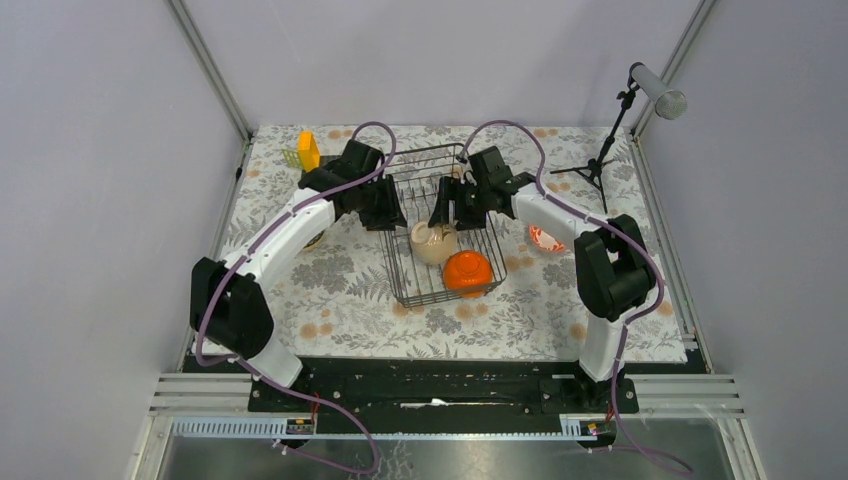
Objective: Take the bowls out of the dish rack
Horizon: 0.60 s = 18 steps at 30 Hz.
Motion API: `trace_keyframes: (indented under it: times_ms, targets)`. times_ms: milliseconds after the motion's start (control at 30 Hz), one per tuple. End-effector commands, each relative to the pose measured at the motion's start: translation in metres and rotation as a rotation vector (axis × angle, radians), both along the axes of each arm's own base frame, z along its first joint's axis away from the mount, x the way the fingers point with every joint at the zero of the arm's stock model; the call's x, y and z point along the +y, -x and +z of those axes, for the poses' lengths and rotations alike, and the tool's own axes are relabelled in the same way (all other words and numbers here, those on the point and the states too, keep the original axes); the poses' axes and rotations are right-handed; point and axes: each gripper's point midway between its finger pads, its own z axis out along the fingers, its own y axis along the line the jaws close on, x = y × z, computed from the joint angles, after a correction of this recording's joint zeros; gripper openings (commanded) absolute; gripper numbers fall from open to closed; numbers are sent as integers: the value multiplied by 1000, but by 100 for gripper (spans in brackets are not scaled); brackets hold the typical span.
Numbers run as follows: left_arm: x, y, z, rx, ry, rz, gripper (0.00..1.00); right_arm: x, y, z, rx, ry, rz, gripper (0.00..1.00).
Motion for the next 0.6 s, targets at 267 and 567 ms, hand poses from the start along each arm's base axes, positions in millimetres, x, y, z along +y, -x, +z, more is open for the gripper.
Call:
trace_keyframes:
  times_ms: [267,567]
  targets:
    - [0,2,17,-56,45,33,37,5,3,59,-115,-38,78,55]
    - [-1,1,11,-47,47,38,37,12,6,58,-208,85,96,54]
